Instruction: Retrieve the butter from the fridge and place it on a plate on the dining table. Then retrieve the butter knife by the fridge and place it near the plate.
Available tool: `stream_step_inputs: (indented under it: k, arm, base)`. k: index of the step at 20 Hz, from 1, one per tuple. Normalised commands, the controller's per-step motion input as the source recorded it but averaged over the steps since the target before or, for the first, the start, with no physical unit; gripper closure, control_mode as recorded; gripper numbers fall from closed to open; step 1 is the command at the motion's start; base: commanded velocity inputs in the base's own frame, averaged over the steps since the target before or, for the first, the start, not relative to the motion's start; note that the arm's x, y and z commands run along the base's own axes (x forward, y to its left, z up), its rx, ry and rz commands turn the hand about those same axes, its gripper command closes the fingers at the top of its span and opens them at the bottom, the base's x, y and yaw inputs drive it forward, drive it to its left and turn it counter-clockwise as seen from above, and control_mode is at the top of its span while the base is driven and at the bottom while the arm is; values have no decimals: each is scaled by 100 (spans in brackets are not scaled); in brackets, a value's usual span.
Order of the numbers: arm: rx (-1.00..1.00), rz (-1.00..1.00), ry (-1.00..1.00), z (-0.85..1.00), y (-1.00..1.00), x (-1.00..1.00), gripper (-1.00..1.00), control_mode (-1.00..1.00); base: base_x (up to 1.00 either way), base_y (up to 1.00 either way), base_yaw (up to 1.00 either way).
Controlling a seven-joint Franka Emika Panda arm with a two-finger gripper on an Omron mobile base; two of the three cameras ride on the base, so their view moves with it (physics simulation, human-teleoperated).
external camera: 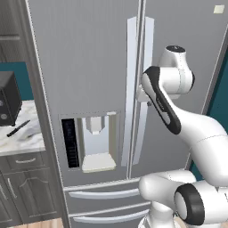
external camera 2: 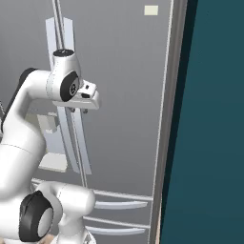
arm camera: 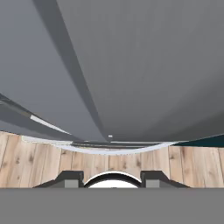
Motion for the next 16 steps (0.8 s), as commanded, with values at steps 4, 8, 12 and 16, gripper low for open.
stream_step_inputs:
  k: [4,8,12,16]
  arm:
    - [0,0,0,0,0,-3,-100,100]
    - [0,0,0,0,0,0,-100,100]
    - [0,0,0,0,0,0,-100,100]
    - [0,0,0,0,0,0,-100,100]
  base:
    - [-8,0,0]
    - [-21,9,-6]
    - [-23,21,-12]
    - [-6,43,-5]
